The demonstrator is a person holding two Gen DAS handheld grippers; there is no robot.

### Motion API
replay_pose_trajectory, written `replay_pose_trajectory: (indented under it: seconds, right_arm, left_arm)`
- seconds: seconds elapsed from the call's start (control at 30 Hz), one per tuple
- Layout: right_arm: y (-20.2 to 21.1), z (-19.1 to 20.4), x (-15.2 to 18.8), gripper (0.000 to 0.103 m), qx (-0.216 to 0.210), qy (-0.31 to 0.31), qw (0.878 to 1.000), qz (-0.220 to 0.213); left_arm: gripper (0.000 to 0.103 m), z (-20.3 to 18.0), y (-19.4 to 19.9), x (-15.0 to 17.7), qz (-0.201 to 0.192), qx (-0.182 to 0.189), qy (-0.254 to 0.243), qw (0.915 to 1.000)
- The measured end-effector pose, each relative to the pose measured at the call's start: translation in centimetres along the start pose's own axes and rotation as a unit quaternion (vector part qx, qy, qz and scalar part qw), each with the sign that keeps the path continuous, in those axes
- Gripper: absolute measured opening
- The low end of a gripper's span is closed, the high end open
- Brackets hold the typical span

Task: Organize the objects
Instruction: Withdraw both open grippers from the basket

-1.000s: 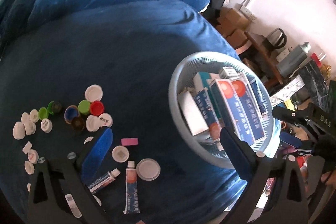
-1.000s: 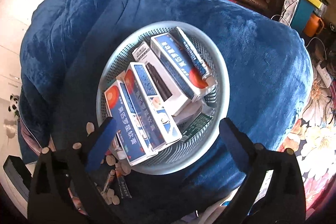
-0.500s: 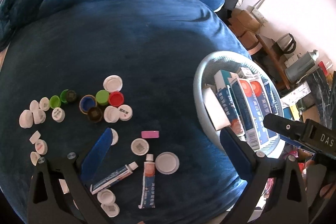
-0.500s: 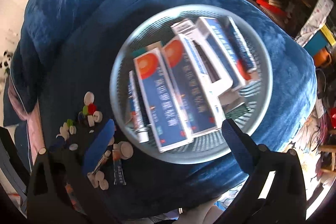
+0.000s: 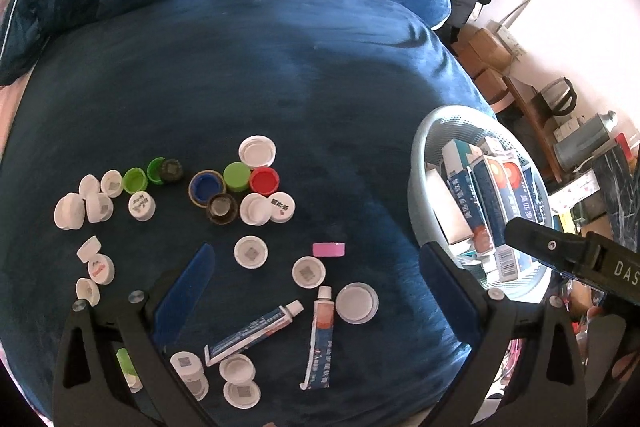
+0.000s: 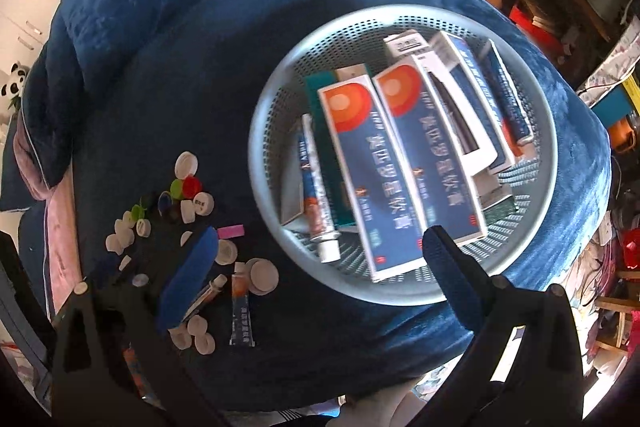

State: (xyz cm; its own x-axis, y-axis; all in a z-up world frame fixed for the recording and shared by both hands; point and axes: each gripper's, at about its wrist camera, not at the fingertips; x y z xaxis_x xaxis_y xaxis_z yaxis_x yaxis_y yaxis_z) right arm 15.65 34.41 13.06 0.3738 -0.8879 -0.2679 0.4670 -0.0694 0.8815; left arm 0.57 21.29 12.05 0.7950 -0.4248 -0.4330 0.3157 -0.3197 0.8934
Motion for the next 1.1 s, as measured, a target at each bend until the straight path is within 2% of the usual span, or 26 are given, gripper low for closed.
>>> replay_pose_trajectory:
  seconds: [0.6,0.73,0.87,1.0,1.1]
  right_arm:
    - [-1.7,4.5,0.9,0.103,0.003,0.045,0.999,0.021]
    - [-2.1,5.6,1.2,0.103,0.003,0.056,0.998,0.025]
    - [-2.6,6.6,1.8,0.103,-0.005,0.063,0.997,0.033]
    - [-2.9,7.7,2.4,0.103,-0.004,0.076,0.996,0.035]
    - [-3.0,8.4,2.8,0.103,-0.003,0.083,0.996,0.033]
  left_arm:
    - [0.102,2.7,0.8,1.2,-0.012,-0.007,0.001,0.9999]
    - [0.102,3.7,1.3,2.0,-0.024,-0.012,0.018,0.9995]
    - [0.102,4.9,1.7,2.4,-0.028,-0.038,0.029,0.9985]
    - [0.102,6.2,1.8,2.9,-0.026,-0.041,0.036,0.9982]
    - [0.102,7.3,1.6,3.2,-0.017,-0.03,0.049,0.9982]
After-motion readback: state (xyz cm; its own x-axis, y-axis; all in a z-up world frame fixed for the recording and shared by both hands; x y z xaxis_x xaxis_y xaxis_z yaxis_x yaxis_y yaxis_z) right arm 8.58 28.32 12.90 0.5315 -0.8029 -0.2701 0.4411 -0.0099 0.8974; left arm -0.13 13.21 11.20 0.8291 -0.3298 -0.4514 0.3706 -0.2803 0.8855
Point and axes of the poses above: each gripper's, at about its wrist camera, not at the fingertips, and y roughly against the way its jaws point, z to its left, x to its underside, and after that the axes turned 10 degrees about -x, right-handed
